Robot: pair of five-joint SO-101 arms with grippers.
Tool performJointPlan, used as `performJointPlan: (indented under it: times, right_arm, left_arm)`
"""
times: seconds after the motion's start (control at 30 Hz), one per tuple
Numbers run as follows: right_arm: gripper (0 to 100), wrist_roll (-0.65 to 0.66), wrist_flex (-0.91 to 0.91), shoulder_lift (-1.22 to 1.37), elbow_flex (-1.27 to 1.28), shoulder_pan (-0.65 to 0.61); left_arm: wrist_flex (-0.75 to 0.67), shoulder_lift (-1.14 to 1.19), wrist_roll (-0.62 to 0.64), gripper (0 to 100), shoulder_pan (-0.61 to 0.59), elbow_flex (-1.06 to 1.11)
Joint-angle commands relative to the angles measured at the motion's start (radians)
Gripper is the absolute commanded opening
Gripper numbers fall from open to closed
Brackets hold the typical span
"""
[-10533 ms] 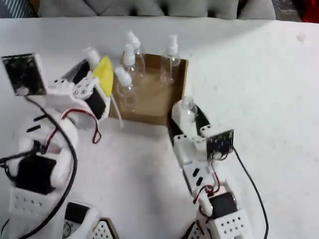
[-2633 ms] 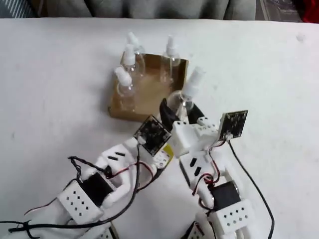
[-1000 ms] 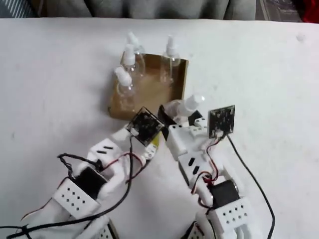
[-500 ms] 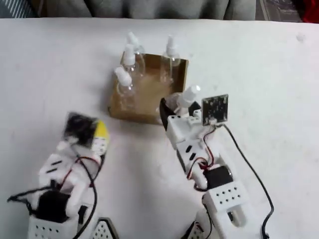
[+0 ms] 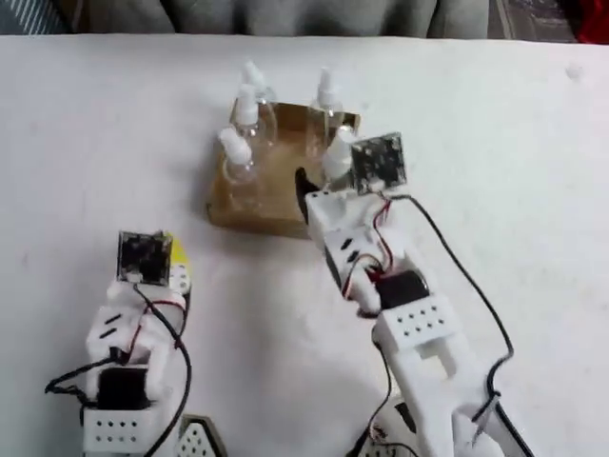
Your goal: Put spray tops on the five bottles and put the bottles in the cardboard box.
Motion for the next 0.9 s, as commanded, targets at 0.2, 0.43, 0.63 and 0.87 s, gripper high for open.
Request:
performJointPlan:
  times: [0.2, 0.43, 0.63, 0.87]
  right_arm:
    - [1.7, 0.084, -0.028, 0.231, -0.198, 0.016]
    - [1.7, 0.084, -0.122, 0.377, -0.242, 0.059]
    - [1.7, 0.086, -0.142, 0.414, -0.244, 0.058]
    - [1.7, 0.086, -0.142, 0.417, -0.244, 0.053]
  left_arm:
    - [-0.028, -0.013, -0.006, 3, -0.018, -0.002]
    - [-0.031, -0.013, -0.006, 3, -0.018, -0.002]
    - [-0.029, -0.013, -0.006, 3, -0.018, -0.002]
    - [-0.028, -0.013, -0.006, 3, -0.018, -0.002]
